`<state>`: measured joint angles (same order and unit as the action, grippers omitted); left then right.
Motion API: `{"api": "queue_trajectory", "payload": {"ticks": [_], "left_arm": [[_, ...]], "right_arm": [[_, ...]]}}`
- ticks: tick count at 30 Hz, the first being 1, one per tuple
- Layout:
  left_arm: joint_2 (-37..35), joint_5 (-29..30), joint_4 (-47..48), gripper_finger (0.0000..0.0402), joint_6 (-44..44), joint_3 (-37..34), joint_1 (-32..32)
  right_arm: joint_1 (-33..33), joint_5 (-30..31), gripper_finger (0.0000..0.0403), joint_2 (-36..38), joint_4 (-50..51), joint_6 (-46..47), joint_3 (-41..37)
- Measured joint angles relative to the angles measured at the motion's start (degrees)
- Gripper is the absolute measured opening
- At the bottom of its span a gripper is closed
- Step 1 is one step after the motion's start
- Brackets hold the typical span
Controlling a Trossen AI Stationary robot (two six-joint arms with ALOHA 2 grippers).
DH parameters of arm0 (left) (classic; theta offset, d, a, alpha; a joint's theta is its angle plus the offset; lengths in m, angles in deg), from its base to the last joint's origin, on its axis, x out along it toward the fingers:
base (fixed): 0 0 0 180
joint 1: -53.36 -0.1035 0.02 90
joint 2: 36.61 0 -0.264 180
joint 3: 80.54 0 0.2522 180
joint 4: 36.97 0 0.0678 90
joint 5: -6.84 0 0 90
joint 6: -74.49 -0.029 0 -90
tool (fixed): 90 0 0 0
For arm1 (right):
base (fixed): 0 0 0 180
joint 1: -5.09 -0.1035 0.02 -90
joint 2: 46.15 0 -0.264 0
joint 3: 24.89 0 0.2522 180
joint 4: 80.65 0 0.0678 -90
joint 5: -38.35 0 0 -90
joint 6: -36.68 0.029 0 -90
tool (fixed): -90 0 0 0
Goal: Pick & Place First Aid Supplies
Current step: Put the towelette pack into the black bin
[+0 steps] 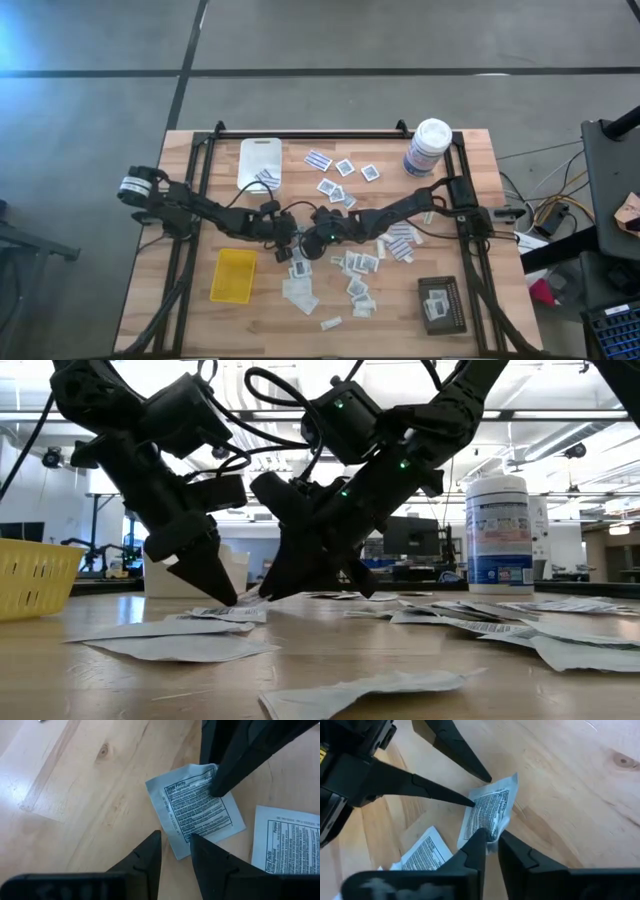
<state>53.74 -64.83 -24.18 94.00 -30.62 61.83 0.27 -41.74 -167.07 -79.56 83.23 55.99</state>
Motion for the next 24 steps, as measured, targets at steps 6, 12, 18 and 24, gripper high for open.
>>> {"api": "queue_trajectory", "payload": {"ticks": [6, 12, 18, 24], "left_arm": [[-0.39, -0.01, -0.03, 0.0108, -1.46, 0.02, 0.02], [-2.83, -0.01, 0.32, 0.0108, -1.97, 0.02, 0.02], [-6.54, -0.26, 1.52, 0.0108, -2.99, 0.13, 0.17], [-9.91, -0.47, 2.25, 0.0108, -3.43, 0.13, 0.22]], "right_arm": [[0.02, -1.81, 0.001, 0.11, 0.23, -1.42, 0.0], [-0.05, -5.5, 0.0009, 1.15, 2.08, -3.5, -0.03], [-0.18, -5.39, 0.0009, 7.2, 16.15, -6.33, -0.24], [-1.66, -1.71, 0.0008, 16.45, 26.05, -9.03, -2.21]]}}
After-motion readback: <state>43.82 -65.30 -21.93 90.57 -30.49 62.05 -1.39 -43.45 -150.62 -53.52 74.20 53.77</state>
